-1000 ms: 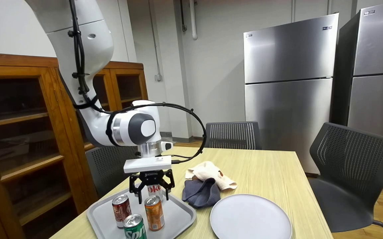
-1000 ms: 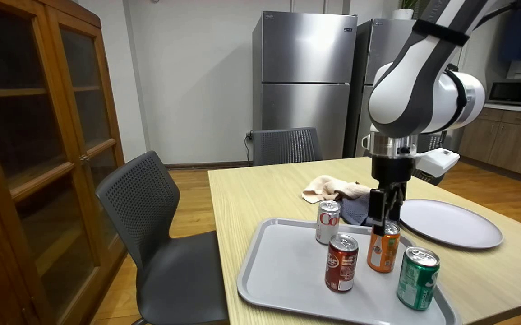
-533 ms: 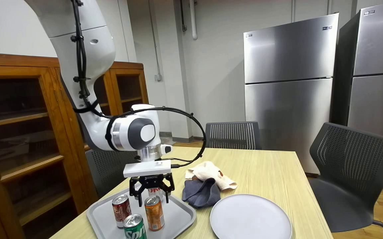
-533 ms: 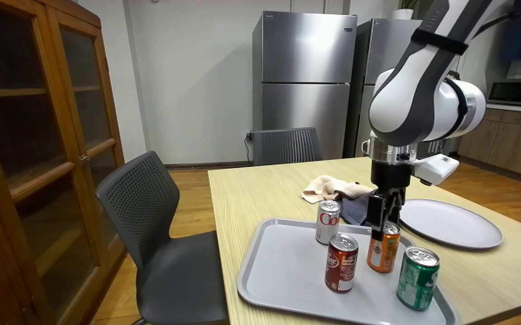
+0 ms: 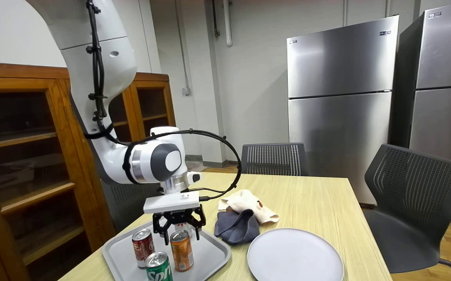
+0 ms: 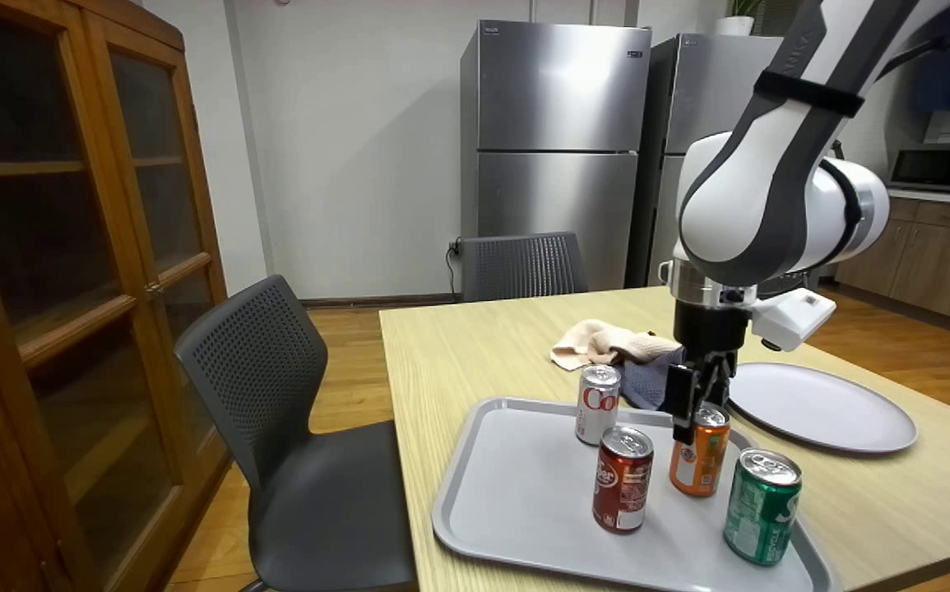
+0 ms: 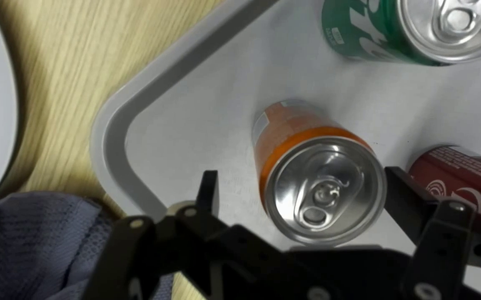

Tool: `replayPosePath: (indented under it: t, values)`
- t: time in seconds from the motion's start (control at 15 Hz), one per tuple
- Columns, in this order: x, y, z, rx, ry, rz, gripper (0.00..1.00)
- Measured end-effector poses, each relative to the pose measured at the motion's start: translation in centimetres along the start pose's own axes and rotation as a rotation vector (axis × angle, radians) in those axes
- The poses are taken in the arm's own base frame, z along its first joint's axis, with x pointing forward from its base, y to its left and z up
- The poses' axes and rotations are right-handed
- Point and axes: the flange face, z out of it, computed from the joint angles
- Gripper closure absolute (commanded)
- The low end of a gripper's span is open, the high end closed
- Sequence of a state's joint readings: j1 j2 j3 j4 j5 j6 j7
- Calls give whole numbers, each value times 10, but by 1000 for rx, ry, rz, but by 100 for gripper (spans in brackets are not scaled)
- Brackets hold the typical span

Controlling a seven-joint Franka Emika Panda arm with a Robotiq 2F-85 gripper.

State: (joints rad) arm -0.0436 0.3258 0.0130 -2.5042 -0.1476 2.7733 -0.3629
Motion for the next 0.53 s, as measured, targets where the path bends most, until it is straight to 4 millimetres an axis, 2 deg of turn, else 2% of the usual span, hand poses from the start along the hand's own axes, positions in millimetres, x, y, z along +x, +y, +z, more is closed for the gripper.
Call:
replayPosePath:
  t: [0.53]
  values:
    - [-8,-3,5,-23,-14,4,0]
